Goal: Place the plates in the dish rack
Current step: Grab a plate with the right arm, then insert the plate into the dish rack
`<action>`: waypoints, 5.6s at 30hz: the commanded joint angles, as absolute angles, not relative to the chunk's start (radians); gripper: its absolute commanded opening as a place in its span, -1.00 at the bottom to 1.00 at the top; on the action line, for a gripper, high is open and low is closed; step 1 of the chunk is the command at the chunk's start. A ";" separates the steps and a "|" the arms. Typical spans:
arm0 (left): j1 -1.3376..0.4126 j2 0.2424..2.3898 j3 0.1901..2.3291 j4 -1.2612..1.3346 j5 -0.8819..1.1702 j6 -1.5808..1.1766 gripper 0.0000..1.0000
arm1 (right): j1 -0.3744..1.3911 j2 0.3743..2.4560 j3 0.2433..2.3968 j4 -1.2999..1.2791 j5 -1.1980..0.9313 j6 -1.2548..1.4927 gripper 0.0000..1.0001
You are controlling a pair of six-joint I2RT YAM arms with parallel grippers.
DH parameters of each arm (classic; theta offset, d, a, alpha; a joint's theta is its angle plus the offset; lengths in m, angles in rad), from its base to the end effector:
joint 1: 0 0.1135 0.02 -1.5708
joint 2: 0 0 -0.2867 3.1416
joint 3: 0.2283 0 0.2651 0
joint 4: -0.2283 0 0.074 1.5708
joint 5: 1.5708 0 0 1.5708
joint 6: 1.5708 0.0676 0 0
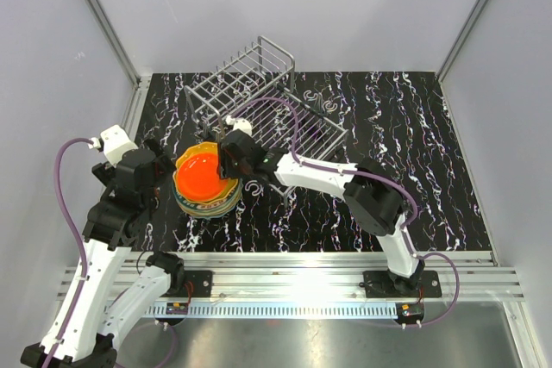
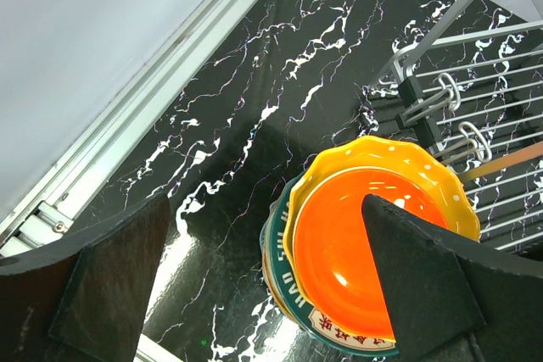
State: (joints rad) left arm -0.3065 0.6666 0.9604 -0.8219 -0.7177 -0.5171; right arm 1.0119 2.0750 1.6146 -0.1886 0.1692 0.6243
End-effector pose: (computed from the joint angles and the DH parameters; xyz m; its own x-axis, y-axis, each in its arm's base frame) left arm 0.1396 0.0024 0.3600 -0.2622 -0.3076 -0.9147 -0.5107 0.8485 -0.1389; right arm 0.2899 0.4421 0.2185 -0.7070 -0.0438 -0.7059 -0.4330 0.8159 0.3831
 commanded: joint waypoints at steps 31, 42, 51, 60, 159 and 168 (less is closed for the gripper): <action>-0.319 0.655 0.992 -0.792 -0.735 -0.520 0.98 | 1.052 2.075 1.749 -0.390 0.330 0.474 -0.14; -0.321 0.649 0.989 -0.790 -0.736 -0.520 0.98 | 1.057 2.071 1.766 -0.433 0.371 0.465 -0.70; -0.321 0.646 0.989 -0.793 -0.741 -0.520 0.98 | 1.062 2.060 1.802 -0.486 0.426 0.436 -0.84; -0.321 0.646 0.991 -0.793 -0.741 -0.522 0.98 | 1.061 1.956 1.749 -0.439 0.422 0.436 -0.98; -0.385 0.856 0.988 -0.782 -0.713 -0.488 0.98 | 0.474 2.166 2.398 -0.132 0.361 -0.255 -1.00; -0.385 0.859 0.988 -0.782 -0.712 -0.489 0.98 | 0.474 2.143 2.303 -0.071 0.333 -0.328 -1.00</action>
State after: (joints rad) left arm -0.3798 0.8551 0.9604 -0.8143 -0.6827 -0.4946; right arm 0.4812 2.1765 2.3074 -0.1566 0.3466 -0.2844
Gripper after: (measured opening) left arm 0.988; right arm 0.106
